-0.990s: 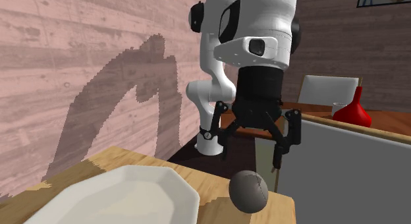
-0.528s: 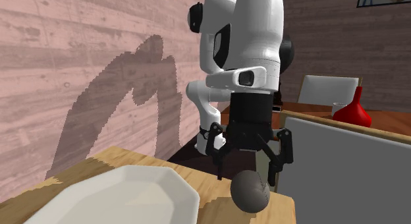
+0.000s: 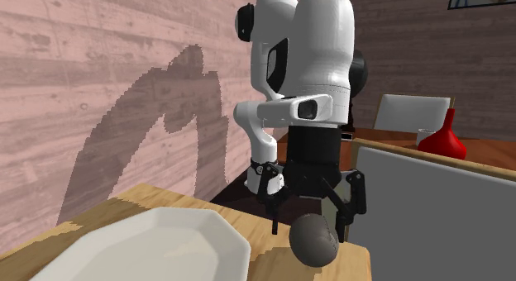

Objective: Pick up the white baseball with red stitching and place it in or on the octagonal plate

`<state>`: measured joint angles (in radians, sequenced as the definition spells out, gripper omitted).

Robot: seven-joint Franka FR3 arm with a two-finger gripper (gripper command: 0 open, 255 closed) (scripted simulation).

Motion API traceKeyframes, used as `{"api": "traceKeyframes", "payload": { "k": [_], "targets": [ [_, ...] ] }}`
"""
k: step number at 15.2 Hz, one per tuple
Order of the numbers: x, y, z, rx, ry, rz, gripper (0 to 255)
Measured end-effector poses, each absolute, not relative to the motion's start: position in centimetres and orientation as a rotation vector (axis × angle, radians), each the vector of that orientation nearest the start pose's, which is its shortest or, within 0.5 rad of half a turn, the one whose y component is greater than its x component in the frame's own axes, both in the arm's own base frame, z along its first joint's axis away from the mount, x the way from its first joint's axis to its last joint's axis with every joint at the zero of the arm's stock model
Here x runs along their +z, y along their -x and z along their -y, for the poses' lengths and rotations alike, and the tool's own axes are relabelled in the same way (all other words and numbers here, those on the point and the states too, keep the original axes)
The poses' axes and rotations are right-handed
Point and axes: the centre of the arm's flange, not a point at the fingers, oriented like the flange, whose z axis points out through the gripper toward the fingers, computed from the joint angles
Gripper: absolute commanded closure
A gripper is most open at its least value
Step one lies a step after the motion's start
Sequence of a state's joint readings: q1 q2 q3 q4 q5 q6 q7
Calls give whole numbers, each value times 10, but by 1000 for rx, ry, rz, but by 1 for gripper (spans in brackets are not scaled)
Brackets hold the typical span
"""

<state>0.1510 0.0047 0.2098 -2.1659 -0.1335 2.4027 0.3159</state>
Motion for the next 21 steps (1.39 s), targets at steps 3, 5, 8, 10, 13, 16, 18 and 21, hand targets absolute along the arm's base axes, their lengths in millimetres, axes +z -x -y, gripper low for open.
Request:
{"api": "traceKeyframes", "payload": {
  "k": [3, 5, 8, 10, 13, 16, 18, 21],
  "targets": [
    [416, -522, -196, -398, 3127, 208, 255],
    [416, -522, -196, -396, 3127, 208, 255],
    [416, -522, -196, -396, 3127, 208, 255],
    [416, -522, -196, -396, 3127, 208, 255],
    [422, -522, -196, -396, 3127, 208, 255],
    [435, -522, -195, -397, 3127, 208, 255],
    [447, -522, -195, -397, 3127, 208, 255],
    [464, -521, -196, -397, 3127, 208, 255]
  ]
}}
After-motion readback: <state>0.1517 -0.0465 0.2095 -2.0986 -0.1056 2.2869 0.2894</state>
